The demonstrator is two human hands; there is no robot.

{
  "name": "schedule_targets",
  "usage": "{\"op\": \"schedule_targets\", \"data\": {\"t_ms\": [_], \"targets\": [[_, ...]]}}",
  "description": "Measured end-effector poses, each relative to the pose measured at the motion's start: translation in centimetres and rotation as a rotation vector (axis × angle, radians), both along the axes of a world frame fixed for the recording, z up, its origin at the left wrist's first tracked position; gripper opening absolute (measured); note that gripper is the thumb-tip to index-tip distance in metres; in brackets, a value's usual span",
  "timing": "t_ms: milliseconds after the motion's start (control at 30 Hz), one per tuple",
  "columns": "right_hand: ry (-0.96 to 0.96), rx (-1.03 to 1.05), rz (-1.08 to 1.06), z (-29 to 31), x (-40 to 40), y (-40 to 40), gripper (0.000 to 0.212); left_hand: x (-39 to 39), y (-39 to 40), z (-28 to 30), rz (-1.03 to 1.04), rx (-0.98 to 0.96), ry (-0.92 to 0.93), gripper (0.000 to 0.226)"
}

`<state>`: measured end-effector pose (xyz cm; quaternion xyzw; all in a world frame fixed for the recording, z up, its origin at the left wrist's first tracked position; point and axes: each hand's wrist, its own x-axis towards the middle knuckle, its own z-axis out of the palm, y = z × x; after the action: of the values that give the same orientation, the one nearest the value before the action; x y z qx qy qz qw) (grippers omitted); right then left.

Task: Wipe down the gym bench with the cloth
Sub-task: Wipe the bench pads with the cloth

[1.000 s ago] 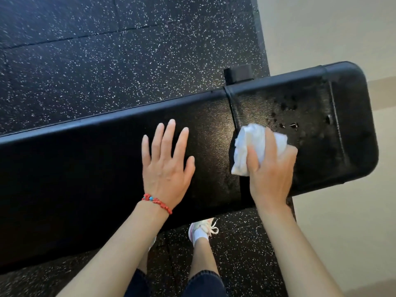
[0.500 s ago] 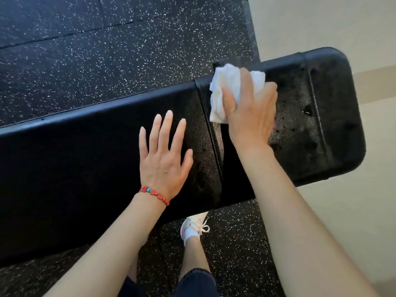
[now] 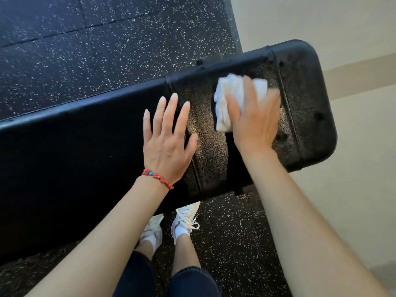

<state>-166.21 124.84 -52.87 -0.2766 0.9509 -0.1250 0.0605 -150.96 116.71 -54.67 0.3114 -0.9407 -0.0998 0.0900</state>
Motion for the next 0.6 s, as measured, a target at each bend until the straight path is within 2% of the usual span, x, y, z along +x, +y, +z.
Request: {"op": "schedule_targets", "data": {"t_ms": [100,400,500,600], "targets": [[0.018,-0.03,-0.005,-0.5,-0.9,-0.6,0.058,-0.6,0.0,-0.4,0.001,0.01,-0.046,0.056],[-0.024,-0.039,-0.127,-0.1,6.4,8.2,0.052,-0.4,0.1,-0.2,-0.009,0.033,-0.068,0.056],[-0.023,-0.025,-0.144,0.0,5.2,7.4,0.054,-0.5,0.1,0.0,-0.015,0.05,-0.07,0.056],[-0.025,-0.018,-0.242,0.4,0.6,4.5,0.053,-0.9,-0.1,0.3,-0.043,0.038,-0.061,0.056]]}}
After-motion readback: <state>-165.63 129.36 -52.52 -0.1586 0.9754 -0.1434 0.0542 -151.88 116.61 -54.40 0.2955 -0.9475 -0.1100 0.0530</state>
